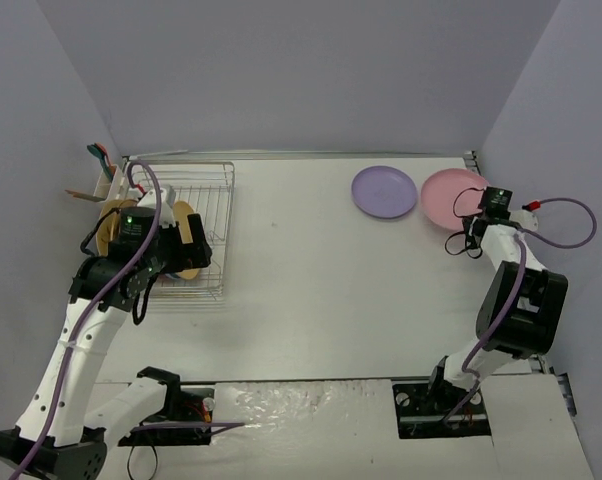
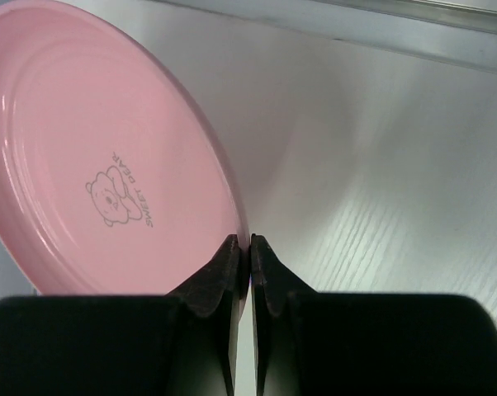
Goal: Load the plates into the dish rack
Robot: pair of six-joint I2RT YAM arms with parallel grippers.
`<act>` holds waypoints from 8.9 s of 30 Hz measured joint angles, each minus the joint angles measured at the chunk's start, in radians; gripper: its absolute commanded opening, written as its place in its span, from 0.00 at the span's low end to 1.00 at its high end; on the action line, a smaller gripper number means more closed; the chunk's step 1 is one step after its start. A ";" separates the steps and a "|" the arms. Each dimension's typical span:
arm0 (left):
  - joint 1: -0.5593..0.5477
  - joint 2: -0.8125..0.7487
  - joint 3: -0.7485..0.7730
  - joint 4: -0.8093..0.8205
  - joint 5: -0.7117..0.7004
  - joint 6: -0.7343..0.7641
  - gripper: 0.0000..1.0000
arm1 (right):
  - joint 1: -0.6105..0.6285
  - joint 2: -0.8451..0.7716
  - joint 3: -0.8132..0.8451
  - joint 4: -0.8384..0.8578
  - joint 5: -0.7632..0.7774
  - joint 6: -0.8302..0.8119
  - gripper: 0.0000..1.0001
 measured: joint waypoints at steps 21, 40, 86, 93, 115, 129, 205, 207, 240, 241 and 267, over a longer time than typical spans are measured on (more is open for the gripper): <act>-0.180 0.233 0.114 0.294 0.285 -0.295 0.97 | 0.487 -0.431 -0.117 0.139 -0.558 -0.233 0.00; -0.257 0.269 0.158 0.396 0.304 -0.365 0.25 | 0.712 -0.475 -0.118 0.139 -0.589 -0.272 0.00; -0.110 0.475 0.329 -0.014 -0.704 0.304 0.00 | 0.571 -0.500 -0.113 -0.035 -0.494 -0.502 1.00; -0.111 0.539 0.261 0.029 -0.674 0.294 0.04 | 0.540 -0.546 -0.144 -0.060 -0.510 -0.512 1.00; -0.077 0.439 0.234 0.055 -0.488 0.260 0.88 | 0.503 -0.336 -0.081 -0.079 -0.331 -0.530 0.99; -0.070 0.065 0.186 0.019 -0.241 0.146 0.97 | 0.355 0.264 0.289 -0.060 -0.059 -0.405 0.85; -0.159 0.223 -0.014 0.377 0.341 -0.447 0.00 | 0.837 -0.405 -0.180 0.322 -0.416 -0.367 0.65; -0.160 0.223 -0.004 0.354 0.323 -0.431 0.00 | 0.839 -0.408 -0.180 0.317 -0.418 -0.380 0.83; -0.160 0.472 0.282 -0.023 -0.661 0.219 0.00 | 0.721 -0.732 -0.175 -0.023 -0.354 -0.540 1.00; -0.160 0.476 0.276 -0.017 -0.662 0.219 0.00 | 0.719 -0.737 -0.175 -0.025 -0.354 -0.540 1.00; -0.128 0.362 0.176 0.059 -0.497 0.210 0.77 | 0.690 -0.776 -0.191 -0.094 -0.346 -0.575 1.00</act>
